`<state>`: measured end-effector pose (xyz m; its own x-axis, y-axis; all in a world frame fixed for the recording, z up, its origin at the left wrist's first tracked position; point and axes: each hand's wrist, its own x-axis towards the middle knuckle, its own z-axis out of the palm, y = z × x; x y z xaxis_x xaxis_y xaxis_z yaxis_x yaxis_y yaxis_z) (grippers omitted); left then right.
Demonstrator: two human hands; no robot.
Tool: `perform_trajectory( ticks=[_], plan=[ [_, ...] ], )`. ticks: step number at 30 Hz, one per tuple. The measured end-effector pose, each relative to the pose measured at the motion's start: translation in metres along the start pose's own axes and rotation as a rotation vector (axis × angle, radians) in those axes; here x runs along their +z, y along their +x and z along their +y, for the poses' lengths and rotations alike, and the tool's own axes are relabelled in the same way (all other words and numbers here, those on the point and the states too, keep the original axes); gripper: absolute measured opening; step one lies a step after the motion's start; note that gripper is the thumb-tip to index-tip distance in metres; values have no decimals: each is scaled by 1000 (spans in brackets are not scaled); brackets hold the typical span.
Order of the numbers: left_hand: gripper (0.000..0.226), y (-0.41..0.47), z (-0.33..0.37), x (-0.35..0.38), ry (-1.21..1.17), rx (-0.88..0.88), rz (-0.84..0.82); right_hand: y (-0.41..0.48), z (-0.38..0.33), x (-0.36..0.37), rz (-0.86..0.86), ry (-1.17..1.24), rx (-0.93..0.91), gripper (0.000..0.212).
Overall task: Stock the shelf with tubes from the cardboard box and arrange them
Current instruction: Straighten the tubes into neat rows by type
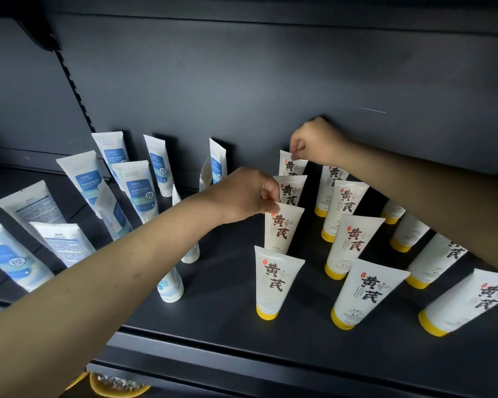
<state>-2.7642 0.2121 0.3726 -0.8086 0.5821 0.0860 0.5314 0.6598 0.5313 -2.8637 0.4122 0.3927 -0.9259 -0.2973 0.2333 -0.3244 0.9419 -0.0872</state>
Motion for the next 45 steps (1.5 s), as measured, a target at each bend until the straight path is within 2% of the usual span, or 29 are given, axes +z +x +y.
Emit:
perform_trajectory(
  ticks=[7,12,13,15,16,18,20,23,29,36,41,45],
  plan=[
    [5,0,3,-1,0,-32,-3,1,-2,2,-8,65,-9,21],
    [4,-1,3,0,1,-35,-4,-12,-16,-14,85,230,-65,22],
    [4,-2,3,0,-3,-36,-2,-18,-19,-20,27,284,-66,26],
    [4,-3,2,0,-21,-34,5,-30,-23,-28,-252,363,-36,31],
    [5,-4,2,0,-27,-32,8,-35,-24,-29,-379,334,-34,29],
    [7,-4,2,1,-25,-29,14,-42,-25,-25,-461,205,-86,19],
    [6,-5,3,1,-9,-25,22,-45,-26,-20,-417,167,-97,7],
    [4,-4,4,1,10,-29,29,-45,-27,-14,-343,167,-81,21],
    [5,-5,5,2,6,-22,29,-47,-26,-10,-261,138,-99,8],
    [2,-6,6,3,-93,-41,76,-46,-31,-11,-251,125,-94,11],
    [3,-9,8,3,-41,-42,77,-48,-35,-16,-307,147,-73,5],
    [5,-10,9,0,15,-46,66,-51,-34,-19,-334,153,-50,8]
  ],
)
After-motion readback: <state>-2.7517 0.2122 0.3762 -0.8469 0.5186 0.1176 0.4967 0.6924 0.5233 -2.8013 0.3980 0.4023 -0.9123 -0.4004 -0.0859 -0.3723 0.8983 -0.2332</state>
